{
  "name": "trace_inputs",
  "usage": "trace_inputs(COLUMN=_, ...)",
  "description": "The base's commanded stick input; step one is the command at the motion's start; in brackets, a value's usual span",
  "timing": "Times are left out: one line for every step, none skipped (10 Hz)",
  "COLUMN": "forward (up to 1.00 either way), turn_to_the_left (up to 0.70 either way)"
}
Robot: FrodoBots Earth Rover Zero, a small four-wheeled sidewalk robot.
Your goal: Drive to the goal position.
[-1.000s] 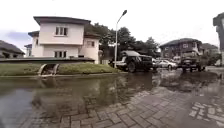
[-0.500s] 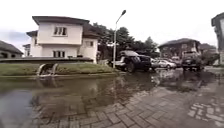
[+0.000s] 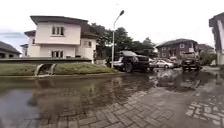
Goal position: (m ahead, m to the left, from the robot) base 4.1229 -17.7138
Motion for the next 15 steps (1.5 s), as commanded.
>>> trace_inputs(forward=0.00, turn_to_the_left=-0.70)
trace_inputs(forward=0.00, turn_to_the_left=-0.70)
trace_inputs(forward=0.00, turn_to_the_left=-0.70)
trace_inputs(forward=0.00, turn_to_the_left=-0.70)
trace_inputs(forward=0.00, turn_to_the_left=-0.70)
trace_inputs(forward=0.00, turn_to_the_left=-0.70)
trace_inputs(forward=0.00, turn_to_the_left=-0.70)
trace_inputs(forward=0.00, turn_to_the_left=-0.70)
trace_inputs(forward=0.00, turn_to_the_left=-0.70)
trace_inputs(forward=0.00, turn_to_the_left=-0.70)
trace_inputs(forward=0.00, turn_to_the_left=-0.70)
trace_inputs(forward=0.00, turn_to_the_left=-0.70)
trace_inputs(forward=0.00, turn_to_the_left=-0.70)
trace_inputs(forward=0.00, turn_to_the_left=-0.56)
trace_inputs(forward=0.00, turn_to_the_left=-0.34)
